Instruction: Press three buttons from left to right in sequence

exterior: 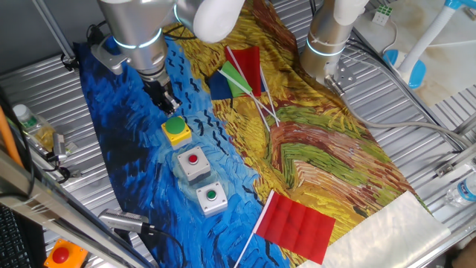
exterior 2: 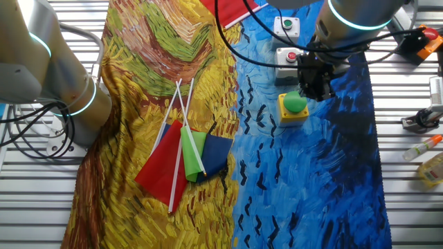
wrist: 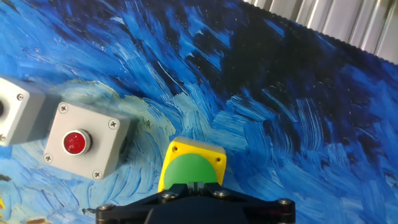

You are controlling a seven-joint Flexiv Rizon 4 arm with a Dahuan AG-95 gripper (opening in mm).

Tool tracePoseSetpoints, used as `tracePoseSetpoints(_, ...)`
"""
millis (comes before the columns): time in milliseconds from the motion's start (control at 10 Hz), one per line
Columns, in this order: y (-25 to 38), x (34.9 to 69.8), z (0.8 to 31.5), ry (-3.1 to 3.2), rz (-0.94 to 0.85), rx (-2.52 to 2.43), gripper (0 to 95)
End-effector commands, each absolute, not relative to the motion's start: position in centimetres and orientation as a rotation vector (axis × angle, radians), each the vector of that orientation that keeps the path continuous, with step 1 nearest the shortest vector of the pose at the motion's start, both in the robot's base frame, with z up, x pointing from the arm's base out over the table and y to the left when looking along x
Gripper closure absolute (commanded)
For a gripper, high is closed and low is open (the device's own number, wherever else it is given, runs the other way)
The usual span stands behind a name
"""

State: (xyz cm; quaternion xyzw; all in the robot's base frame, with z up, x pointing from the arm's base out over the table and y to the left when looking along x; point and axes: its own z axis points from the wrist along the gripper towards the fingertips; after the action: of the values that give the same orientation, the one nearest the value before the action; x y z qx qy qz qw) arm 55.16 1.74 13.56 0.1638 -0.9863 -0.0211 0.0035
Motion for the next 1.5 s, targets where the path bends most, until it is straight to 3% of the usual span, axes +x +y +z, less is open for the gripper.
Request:
tracePoseSetpoints(100, 2.0, 54.9, 13.5, -3.094, -0.065, 0.514, 95.0)
tracePoseSetpoints(1500, 1.9, 54.8, 9.7, -3.128, -0.067, 0.534, 95.0)
